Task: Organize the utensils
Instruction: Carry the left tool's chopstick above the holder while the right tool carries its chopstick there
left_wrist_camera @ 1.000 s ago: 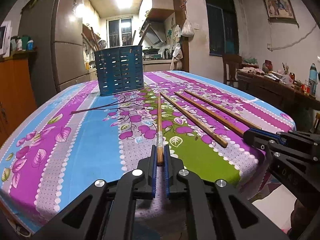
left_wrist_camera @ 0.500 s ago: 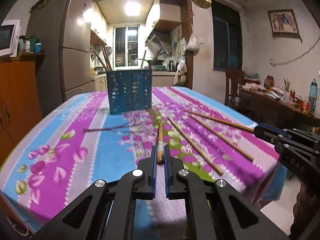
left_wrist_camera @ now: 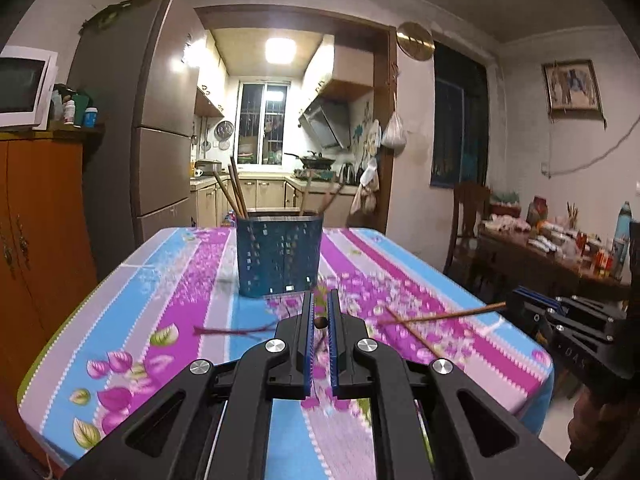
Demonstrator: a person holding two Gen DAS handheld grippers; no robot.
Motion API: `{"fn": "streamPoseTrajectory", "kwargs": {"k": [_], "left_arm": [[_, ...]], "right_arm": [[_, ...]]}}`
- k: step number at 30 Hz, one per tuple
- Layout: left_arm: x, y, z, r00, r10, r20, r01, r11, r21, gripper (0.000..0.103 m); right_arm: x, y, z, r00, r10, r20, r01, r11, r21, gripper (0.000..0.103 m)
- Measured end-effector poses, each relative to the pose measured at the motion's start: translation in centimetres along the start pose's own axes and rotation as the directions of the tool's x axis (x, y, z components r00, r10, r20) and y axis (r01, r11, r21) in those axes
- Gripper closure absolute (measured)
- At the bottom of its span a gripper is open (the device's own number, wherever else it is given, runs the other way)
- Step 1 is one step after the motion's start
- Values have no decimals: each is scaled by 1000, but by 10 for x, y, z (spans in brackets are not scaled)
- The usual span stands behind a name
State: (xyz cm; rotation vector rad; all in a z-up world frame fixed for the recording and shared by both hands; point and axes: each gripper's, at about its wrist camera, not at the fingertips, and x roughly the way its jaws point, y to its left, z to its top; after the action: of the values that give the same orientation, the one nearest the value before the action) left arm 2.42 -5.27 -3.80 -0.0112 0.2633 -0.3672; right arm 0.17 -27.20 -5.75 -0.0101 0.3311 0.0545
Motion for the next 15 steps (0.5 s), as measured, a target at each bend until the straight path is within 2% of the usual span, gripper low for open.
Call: {"fn": "streamPoseTrajectory", "kwargs": {"k": [4,7,15], "left_arm": [[4,10,25,1000,-18,12,19,999,-42,95],[13,16,44,999,-42,-6,42,998,-53,95],[42,19,87,994,-75,-85,73,997,-29,95]], "right_arm": [[3,-5,25,999,29,24,-29,1000,-6,98],[8,-8,42,999,41,20,-41,999,-9,98],[43,-19,81,994,75,-77,-76,997,-3,98]]}}
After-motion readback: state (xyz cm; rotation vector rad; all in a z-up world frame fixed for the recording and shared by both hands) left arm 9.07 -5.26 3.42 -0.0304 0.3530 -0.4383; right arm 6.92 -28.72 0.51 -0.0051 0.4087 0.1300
